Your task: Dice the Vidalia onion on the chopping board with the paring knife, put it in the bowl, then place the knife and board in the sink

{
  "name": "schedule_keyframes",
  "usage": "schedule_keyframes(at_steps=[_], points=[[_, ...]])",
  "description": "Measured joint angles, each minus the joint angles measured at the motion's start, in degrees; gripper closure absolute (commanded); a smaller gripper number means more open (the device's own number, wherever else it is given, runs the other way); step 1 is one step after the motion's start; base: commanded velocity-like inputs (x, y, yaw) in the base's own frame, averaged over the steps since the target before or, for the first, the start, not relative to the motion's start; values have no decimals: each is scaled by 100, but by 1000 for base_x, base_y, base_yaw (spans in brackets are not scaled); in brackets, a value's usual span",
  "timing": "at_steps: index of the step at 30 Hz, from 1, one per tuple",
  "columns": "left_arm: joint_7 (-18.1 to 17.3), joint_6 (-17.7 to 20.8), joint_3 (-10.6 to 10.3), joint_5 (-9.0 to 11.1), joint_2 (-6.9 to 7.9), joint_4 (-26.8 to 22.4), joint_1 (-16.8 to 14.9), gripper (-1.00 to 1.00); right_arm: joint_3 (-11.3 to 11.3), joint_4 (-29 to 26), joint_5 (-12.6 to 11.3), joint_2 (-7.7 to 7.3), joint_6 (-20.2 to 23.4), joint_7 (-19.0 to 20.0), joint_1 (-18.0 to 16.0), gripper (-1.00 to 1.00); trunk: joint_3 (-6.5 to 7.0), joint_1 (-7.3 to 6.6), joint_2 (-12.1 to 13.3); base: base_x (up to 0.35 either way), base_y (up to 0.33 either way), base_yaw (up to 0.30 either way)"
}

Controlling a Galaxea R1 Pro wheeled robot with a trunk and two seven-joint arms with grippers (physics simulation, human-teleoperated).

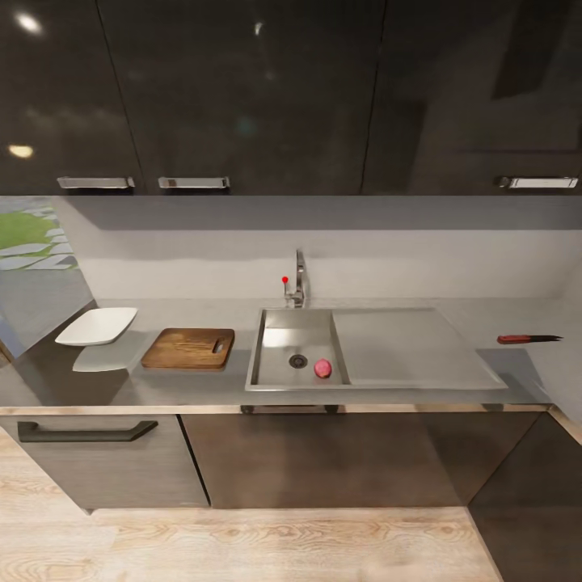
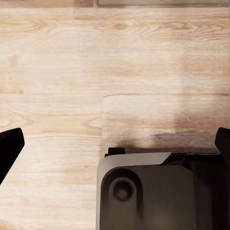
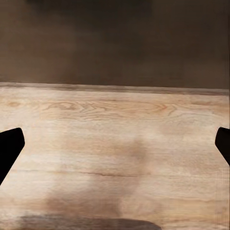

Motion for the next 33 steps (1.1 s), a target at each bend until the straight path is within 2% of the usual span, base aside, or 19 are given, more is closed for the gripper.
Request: schedule_keyframes(at_steps=[4, 6, 13, 16, 19, 21, 23, 24, 26, 28, 33], points=[[0, 0, 0, -2, 0, 0, 0, -100, -5, -395, -13, 12, 3, 2, 582, -100, 0, 0, 0, 0, 0, 0], [0, 0, 0, -2, 0, 0, 0, -100, -9, -854, -29, 4, 4, 2, 877, -100, 0, 0, 0, 0, 0, 0], [0, 0, 0, -2, 0, -1, 0, -100, -13, -2971, -60, 0, -5, 1, 2018, -100, -2, -1, -2, 0, 0, 0], [0, 0, 0, -3, 0, -1, 0, -100, -27, -3493, -65, 3, 5, -10, 2347, -100, -1, 0, -1, 0, 0, 0], [0, 0, 0, -1, 0, -1, 0, -100, -186, -4172, -162, 10, 12, -19, 2745, -100, -1, 0, -1, 0, 0, 0], [0, 0, 0, 0, 0, -1, 0, -100, -482, -4776, -407, 19, 15, -27, 3081, -100, -1, 0, -1, 0, 0, 0], [0, 0, 0, 1, 0, -1, 0, -100, -625, -5018, -524, 23, 14, -30, 3185, -100, -1, 0, -1, 0, 0, 0], [0, 0, 0, 1, 0, 1, 0, -100, -773, -5165, -597, 36, 11, -39, 3248, -100, -1, 0, -1, 0, 0, 0], [0, 0, 0, 1, 0, 5, 0, -100, -856, -5200, -605, 59, 14, -43, 3271, -100, -1, 0, -1, 0, 0, 0], [0, 0, 0, 2, 0, 6, 0, -100, -896, -5114, -606, 80, 30, -43, 3282, -100, -1, 0, -1, 0, 0, 0], [0, 0, 0, 2, 0, 11, 0, -100, -941, -4299, -607, 73, 50, -38, 3293, -100, -1, 0, 0, 0, 0, 0]])
